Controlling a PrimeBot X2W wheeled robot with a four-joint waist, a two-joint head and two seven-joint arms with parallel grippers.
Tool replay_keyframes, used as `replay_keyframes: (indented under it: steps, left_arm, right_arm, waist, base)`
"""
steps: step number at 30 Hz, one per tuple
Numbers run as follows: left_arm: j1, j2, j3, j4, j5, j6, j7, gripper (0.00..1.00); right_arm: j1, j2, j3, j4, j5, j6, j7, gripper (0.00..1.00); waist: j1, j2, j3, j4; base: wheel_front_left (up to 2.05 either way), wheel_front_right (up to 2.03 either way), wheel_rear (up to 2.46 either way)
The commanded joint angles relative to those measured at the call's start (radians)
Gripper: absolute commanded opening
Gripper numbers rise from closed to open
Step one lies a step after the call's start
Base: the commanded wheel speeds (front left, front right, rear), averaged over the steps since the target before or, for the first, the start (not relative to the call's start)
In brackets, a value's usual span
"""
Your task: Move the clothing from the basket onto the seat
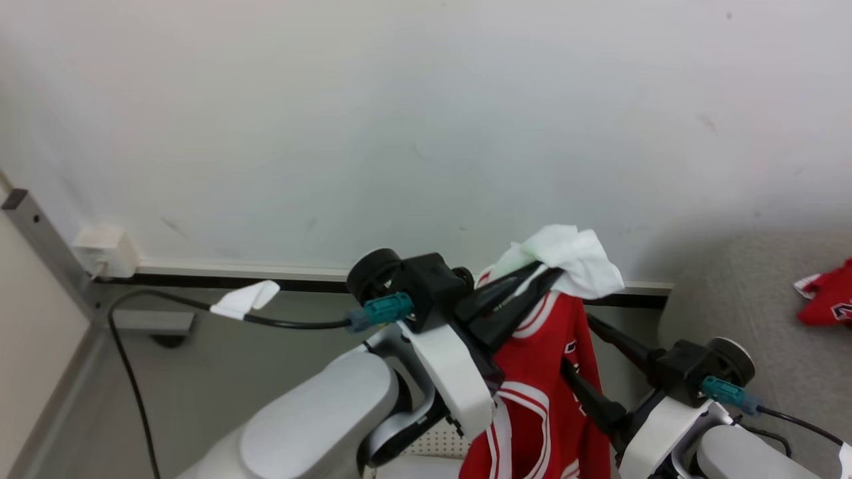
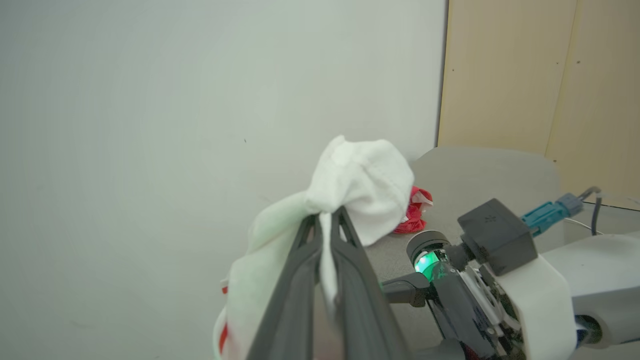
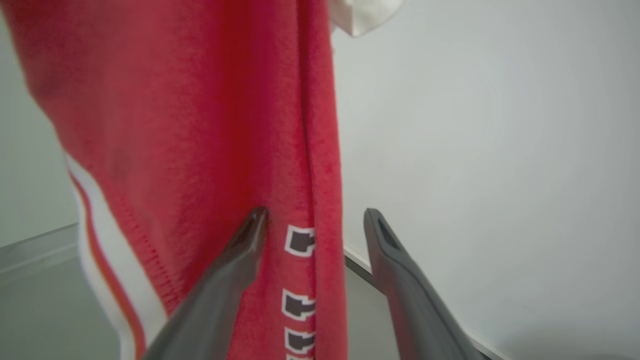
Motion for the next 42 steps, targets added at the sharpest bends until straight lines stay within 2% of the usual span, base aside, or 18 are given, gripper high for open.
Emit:
replay_keyframes:
  steps: [1, 7, 13, 22, 23, 24, 25, 26, 32, 37, 42]
  left_arm:
    - [0.011, -0.003, -0.004, -0.007, -0.001, -0.004, 0.003, 0.00]
    - [0.017, -0.018, -0.040, -0.029, -0.018, -0.027, 0.026, 0.00]
    - [0.017, -0.015, -0.055, -0.060, -0.028, -0.031, 0.046, 0.00]
    - [0.018, -0.005, -0.053, -0.076, -0.031, -0.018, 0.050, 0.00]
    - [0.018, -0.003, -0.052, -0.074, -0.030, -0.014, 0.049, 0.00]
    - [0.018, -0.001, -0.051, -0.073, -0.029, -0.014, 0.047, 0.00]
    - [0.019, 0.001, -0.050, -0.072, -0.028, -0.011, 0.046, 0.00]
    - [0.019, 0.002, -0.049, -0.071, -0.028, -0.010, 0.044, 0.00]
    - [0.029, 0.014, -0.042, -0.066, -0.032, 0.005, 0.034, 0.00]
    - [0.050, 0.039, -0.031, -0.059, -0.035, 0.021, 0.020, 0.00]
    - [0.083, 0.069, -0.026, -0.056, -0.042, 0.037, 0.015, 0.00]
  right_arm:
    - [-0.018, -0.005, 0.015, 0.005, 0.021, -0.002, 0.001, 1.00]
    - [-0.062, -0.016, 0.145, 0.037, 0.107, -0.002, 0.001, 1.00]
    - [-0.117, -0.015, 0.304, 0.087, 0.217, -0.002, 0.001, 1.00]
    - [-0.156, 0.035, 0.381, 0.155, 0.320, -0.002, 0.001, 1.00]
    - [-0.154, 0.037, 0.384, 0.157, 0.326, -0.002, 0.001, 0.60]
    - [-0.153, 0.037, 0.386, 0.158, 0.330, -0.002, 0.001, 0.40]
    - [-0.150, 0.038, 0.388, 0.158, 0.335, -0.002, 0.001, 0.13]
    - [-0.146, 0.037, 0.390, 0.157, 0.339, -0.002, 0.001, 0.00]
    - [-0.135, 0.020, 0.358, 0.149, 0.353, -0.002, 0.001, 0.00]
    - [-0.103, 0.015, 0.232, 0.137, 0.328, -0.002, 0.001, 0.00]
    - [-0.063, 0.023, 0.081, 0.129, 0.256, -0.002, 0.001, 0.00]
  waist:
    - [-0.0001, -0.0001, -0.007, 0.030]
    - [-0.0001, -0.0001, -0.017, 0.091]
    - [-0.0001, -0.0001, -0.021, 0.127]
    - [-0.0001, -0.0001, -0.017, 0.134]
    - [-0.0001, -0.0001, -0.017, 0.132]
    - [-0.0001, -0.0001, -0.017, 0.130]
    - [-0.0001, -0.0001, -0.016, 0.128]
    - [-0.0001, -0.0001, -0.016, 0.125]
    - [-0.0001, -0.0001, -0.016, 0.102]
    - [-0.0001, -0.0001, -0.017, 0.077]
    - [-0.0001, -0.0001, -0.018, 0.054]
  base:
    - [0.00, 0.00, 0.00]
    - [0.00, 0.00, 0.00]
    - [0.00, 0.00, 0.00]
    - [0.00, 0.00, 0.00]
    - [0.00, 0.00, 0.00]
    - [0.00, 0.00, 0.00]
    - [0.00, 0.00, 0.00]
    - [0.00, 0.00, 0.00]
    - [0.00, 0.00, 0.00]
    - [0.00, 0.00, 0.00]
    - [0.00, 0.00, 0.00]
